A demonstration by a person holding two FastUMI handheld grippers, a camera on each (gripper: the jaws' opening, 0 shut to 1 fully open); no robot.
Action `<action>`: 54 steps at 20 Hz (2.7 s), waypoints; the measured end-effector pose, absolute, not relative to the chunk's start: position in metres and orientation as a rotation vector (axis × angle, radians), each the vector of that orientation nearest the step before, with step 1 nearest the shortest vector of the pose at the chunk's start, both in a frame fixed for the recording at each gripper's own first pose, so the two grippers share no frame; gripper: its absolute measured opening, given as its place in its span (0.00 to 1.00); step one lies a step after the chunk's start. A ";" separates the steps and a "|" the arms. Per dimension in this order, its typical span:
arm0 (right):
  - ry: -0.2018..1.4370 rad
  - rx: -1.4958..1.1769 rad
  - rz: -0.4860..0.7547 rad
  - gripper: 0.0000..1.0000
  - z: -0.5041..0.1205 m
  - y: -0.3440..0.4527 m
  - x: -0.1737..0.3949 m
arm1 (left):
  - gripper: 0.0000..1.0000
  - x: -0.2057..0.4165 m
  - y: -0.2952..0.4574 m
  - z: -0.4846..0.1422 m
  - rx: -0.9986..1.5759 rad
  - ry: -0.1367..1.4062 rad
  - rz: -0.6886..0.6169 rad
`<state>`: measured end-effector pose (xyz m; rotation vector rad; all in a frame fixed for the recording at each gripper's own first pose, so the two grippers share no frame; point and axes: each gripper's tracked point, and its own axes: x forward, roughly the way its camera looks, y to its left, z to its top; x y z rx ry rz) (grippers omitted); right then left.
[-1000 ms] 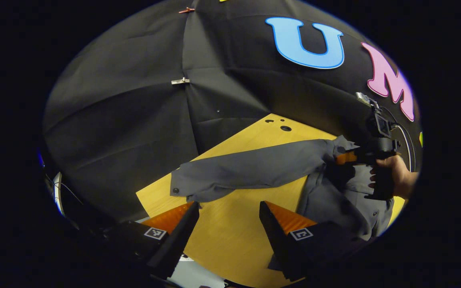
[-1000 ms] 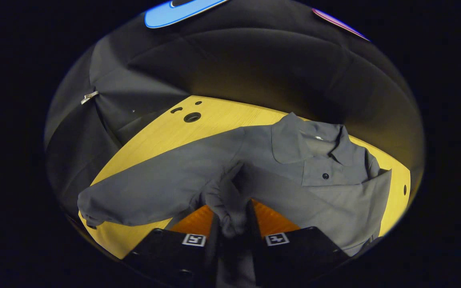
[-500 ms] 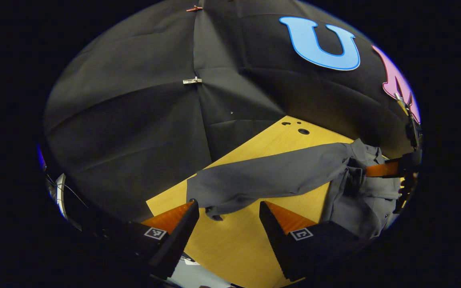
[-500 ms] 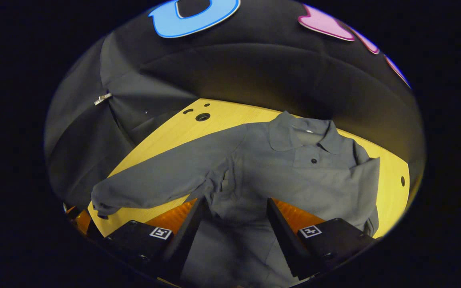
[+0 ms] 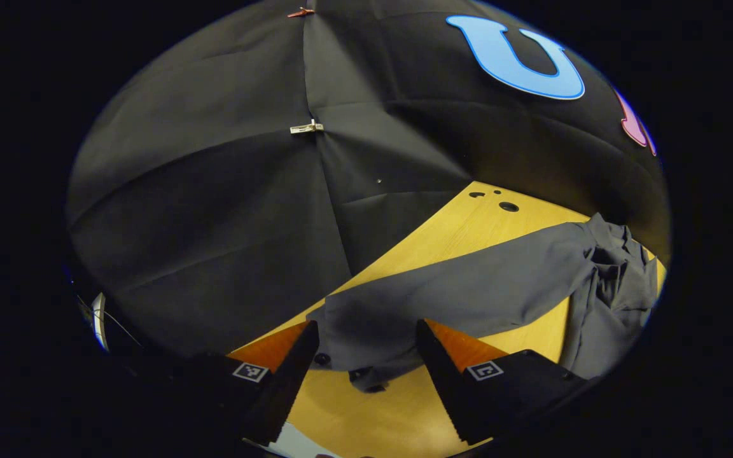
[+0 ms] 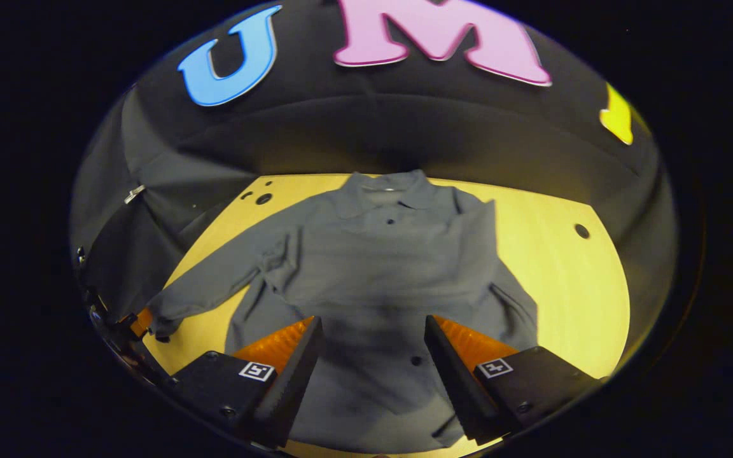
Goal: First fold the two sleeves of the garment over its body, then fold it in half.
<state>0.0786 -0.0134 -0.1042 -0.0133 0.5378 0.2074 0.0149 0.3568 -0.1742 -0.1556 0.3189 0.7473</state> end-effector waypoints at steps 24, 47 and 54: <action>0.605 0.168 -0.037 0.99 -0.160 -0.145 -0.033 | 0.14 0.068 0.377 -0.230 -0.285 0.489 0.651; 0.609 0.285 -0.067 0.99 -0.184 -0.203 -0.027 | 0.05 0.199 0.117 -0.005 -0.211 0.207 0.150; 0.628 0.338 -0.105 0.99 -0.201 -0.226 -0.036 | 0.05 0.236 -0.028 -0.008 -0.162 0.219 -0.114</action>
